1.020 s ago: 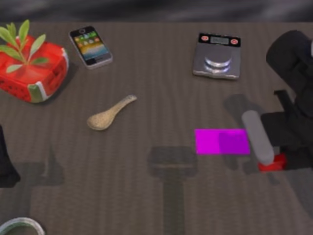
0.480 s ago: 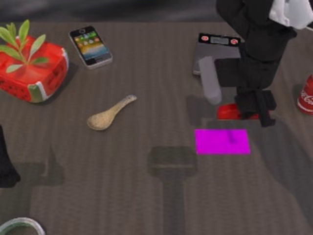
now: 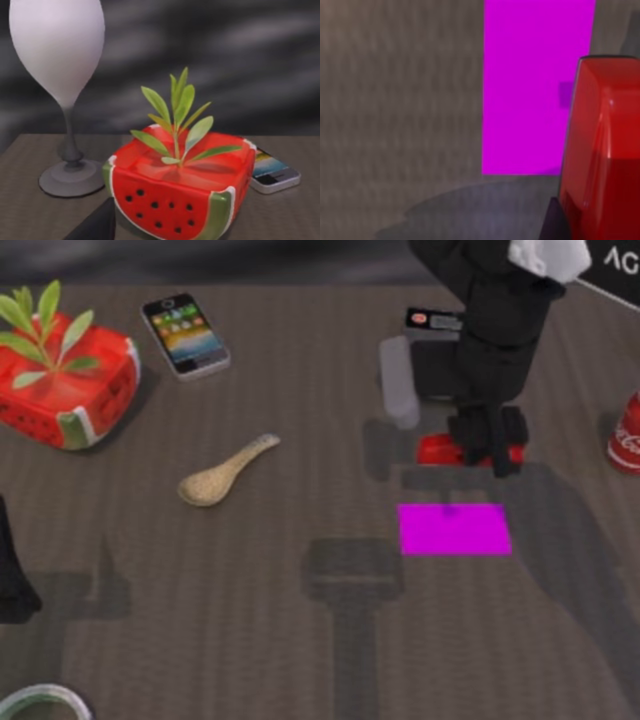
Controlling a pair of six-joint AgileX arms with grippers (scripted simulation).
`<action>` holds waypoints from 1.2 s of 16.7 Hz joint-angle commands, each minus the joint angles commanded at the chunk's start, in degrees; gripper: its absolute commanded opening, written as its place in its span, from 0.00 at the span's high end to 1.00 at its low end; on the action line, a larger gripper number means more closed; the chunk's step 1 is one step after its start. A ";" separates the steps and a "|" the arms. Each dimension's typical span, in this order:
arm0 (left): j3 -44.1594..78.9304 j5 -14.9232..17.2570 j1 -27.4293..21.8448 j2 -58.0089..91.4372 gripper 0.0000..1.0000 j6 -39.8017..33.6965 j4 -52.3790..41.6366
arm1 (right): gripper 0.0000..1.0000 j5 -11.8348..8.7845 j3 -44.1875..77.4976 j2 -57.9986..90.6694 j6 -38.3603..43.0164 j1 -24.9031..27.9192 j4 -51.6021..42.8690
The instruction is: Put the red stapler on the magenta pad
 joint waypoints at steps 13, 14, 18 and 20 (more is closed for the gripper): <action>0.00 0.00 0.00 0.00 0.00 0.00 0.00 | 1.00 0.04 -16.61 3.99 0.07 0.02 20.60; 0.00 0.00 0.00 0.00 0.00 0.00 0.00 | 1.00 0.04 -16.61 3.99 0.07 0.02 20.60; 0.00 0.00 0.00 0.00 0.00 0.00 0.00 | 0.85 0.04 -16.61 3.99 0.07 0.02 20.60; 0.00 0.00 0.00 0.00 0.00 0.00 0.00 | 0.70 0.04 -16.61 3.99 0.07 0.02 20.60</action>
